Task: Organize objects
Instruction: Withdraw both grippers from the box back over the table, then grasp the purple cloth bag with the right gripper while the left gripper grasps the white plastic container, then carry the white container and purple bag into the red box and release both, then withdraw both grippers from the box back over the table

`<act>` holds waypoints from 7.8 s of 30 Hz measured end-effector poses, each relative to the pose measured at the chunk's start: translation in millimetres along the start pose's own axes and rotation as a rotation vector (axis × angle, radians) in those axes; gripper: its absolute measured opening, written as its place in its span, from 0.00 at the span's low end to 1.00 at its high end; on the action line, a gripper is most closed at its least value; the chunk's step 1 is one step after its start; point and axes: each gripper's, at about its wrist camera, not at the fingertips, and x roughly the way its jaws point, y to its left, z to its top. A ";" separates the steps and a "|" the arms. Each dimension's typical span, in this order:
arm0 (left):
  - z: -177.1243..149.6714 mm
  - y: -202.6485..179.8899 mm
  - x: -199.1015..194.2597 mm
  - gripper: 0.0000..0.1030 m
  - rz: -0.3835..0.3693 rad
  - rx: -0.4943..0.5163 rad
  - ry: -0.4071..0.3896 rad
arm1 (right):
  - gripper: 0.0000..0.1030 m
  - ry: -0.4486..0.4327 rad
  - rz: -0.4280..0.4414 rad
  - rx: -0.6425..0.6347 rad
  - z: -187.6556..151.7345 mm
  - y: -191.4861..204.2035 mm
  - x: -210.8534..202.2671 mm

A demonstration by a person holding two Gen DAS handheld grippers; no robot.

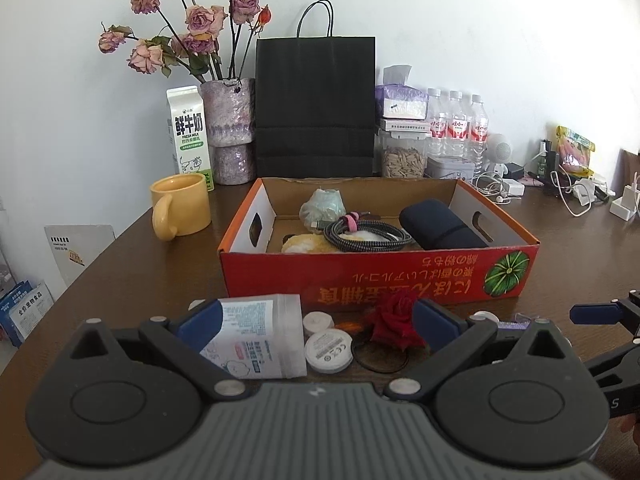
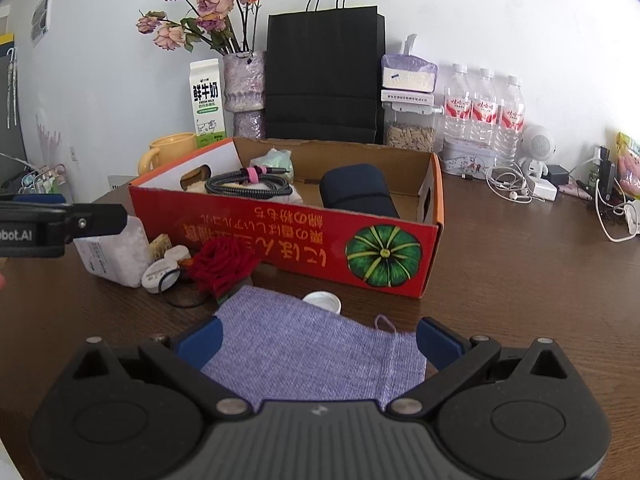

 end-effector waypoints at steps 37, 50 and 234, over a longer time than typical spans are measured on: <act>-28.0 22.8 19.8 1.00 0.047 -0.065 0.060 | 0.10 -0.087 0.092 0.076 -14.5 -11.1 3.7; -20.3 25.3 43.2 1.00 0.138 -0.080 0.047 | 0.07 -0.121 0.099 0.076 -13.9 -11.5 -0.8; -28.0 16.9 -6.4 1.00 0.014 -0.020 0.021 | 1.00 -0.006 0.056 -0.064 -21.3 20.6 -5.0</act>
